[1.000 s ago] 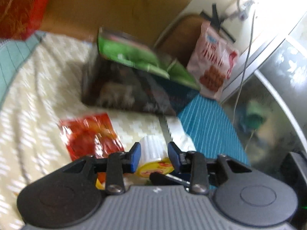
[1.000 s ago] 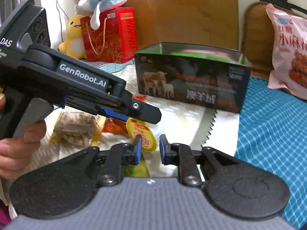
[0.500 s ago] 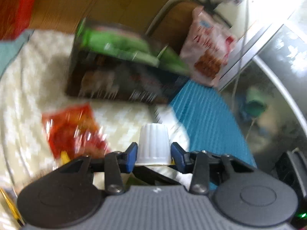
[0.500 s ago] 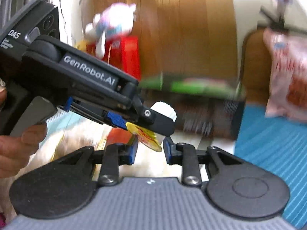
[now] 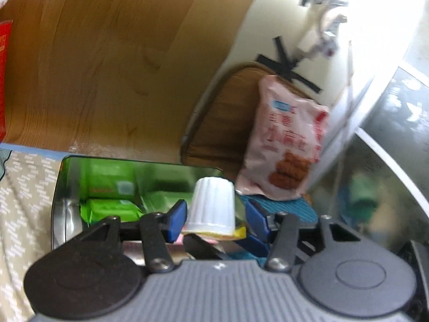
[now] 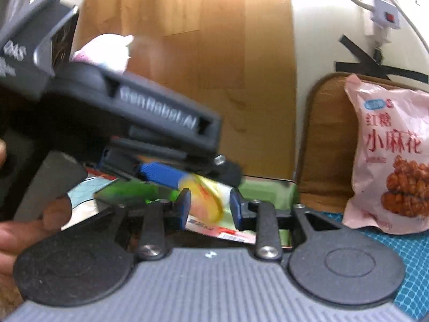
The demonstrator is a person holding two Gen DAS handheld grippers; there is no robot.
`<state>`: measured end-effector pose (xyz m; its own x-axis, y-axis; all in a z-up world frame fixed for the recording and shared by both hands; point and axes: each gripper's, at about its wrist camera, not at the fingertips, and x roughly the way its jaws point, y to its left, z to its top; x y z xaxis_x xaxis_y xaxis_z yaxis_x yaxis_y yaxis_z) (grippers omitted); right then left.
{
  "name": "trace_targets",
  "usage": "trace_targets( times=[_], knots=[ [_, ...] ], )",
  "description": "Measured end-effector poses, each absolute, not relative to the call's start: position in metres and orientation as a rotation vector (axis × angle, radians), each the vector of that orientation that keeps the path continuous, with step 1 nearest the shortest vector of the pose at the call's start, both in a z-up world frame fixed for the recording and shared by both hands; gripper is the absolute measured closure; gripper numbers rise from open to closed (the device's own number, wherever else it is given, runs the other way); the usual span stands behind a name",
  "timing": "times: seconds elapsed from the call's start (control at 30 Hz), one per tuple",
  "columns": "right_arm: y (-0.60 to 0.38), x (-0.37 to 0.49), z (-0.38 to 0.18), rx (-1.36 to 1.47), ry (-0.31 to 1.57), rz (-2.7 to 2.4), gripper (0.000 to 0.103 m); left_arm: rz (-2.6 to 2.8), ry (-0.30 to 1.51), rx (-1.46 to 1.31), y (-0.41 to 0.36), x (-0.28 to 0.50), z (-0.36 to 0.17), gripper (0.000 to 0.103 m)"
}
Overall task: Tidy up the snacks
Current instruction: 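Carry the jelly cup into the black tin and open the left tool, then grasp the green pickle pack with the right tool and lift it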
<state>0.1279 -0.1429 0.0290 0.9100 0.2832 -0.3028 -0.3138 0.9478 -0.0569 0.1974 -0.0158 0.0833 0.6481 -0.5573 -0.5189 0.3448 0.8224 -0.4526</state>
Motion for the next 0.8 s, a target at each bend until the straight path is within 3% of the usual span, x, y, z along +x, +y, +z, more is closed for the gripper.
trace_targets(
  times=[0.2,0.27,0.33,0.53,0.8],
  knots=[
    [-0.16,0.088,0.037,-0.043,0.278,0.329,0.068,-0.466,0.695,-0.353,0.001,0.195,0.075,0.049],
    [-0.164,0.071,0.032,-0.022,0.304,0.362,0.064,-0.484,0.677,-0.378,0.013,0.179,0.078,0.049],
    [-0.165,0.053,0.021,-0.022,0.36,0.414,0.054,-0.502,0.669,-0.385,0.025,0.157,0.08,0.049],
    [-0.146,0.008,-0.018,-0.073,0.569,0.554,0.053,-0.608,0.77,-0.381,0.051,0.084,0.049,0.048],
    [-0.149,-0.013,-0.028,0.021,0.616,0.512,0.05,-0.7,0.873,-0.477,0.081,0.009,0.011,0.048]
  ],
)
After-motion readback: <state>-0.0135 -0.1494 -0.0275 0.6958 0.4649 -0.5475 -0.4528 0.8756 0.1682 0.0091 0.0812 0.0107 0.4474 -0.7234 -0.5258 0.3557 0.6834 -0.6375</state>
